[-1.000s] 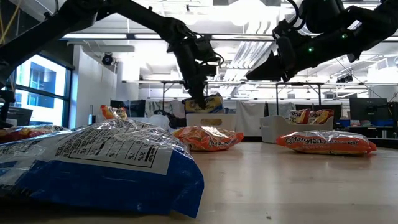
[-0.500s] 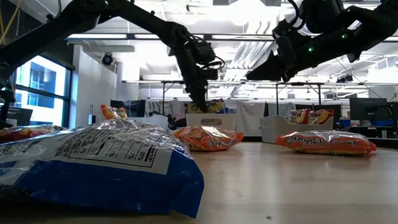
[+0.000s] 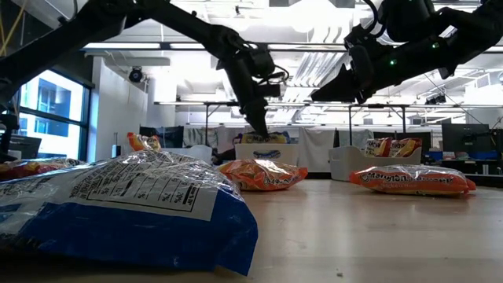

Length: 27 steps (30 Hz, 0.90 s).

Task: Sort Maruchan noodles
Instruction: Put the top blue noodle pack into the white bin

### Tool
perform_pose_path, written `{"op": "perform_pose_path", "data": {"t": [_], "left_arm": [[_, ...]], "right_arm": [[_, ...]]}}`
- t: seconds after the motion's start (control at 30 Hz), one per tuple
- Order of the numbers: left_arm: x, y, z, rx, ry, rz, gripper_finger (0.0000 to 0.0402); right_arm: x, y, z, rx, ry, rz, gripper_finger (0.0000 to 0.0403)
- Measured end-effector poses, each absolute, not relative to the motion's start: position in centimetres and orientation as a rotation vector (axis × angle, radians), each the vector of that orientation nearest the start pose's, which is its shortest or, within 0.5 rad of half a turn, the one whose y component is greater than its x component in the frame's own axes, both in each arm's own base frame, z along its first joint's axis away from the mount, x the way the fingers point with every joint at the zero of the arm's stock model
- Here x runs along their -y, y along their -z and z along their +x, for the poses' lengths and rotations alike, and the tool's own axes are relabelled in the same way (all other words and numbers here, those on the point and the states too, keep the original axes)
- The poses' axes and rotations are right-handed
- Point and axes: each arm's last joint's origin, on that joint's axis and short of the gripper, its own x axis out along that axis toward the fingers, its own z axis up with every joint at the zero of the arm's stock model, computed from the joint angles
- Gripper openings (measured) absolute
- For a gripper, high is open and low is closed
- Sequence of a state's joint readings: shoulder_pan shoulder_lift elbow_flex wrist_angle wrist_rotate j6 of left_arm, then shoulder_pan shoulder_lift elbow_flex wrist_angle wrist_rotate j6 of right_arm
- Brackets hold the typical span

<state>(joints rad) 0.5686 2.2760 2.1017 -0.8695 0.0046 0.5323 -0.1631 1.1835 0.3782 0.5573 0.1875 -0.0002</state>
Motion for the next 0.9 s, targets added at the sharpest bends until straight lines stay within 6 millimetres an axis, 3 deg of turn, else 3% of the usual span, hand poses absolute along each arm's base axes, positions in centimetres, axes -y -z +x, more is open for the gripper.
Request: {"op": "perform_pose_path", "data": {"t": [0.23,0.43,0.63,0.73,0.9], "left_arm": [[-25.9,-26.8,40.6,-1.064,-0.255,0.227,0.0136],[-24.9,-28.0,39.9,-1.024,-0.125,0.132,0.0108],[-23.8,-26.3,39.7,-1.023,0.057,0.006,0.0042],[-23.8,-24.2,39.6,-1.054,0.046,-0.038,0.0009],[-23.8,-21.1,39.9,-1.067,-0.065,-0.095,0.0008]], "right_arm": [[4.2,-18.8,22.2,-0.268,0.348,-0.009,0.0003],[4.2,-18.5,22.2,-0.293,0.347,-0.011,0.0003],[4.2,-18.5,22.2,-0.298,0.345,-0.025,0.0003],[4.2,-18.5,22.2,-0.299,0.345,-0.030,0.0003],[4.2,-18.5,22.2,-0.296,0.345,-0.030,0.0003]]}}
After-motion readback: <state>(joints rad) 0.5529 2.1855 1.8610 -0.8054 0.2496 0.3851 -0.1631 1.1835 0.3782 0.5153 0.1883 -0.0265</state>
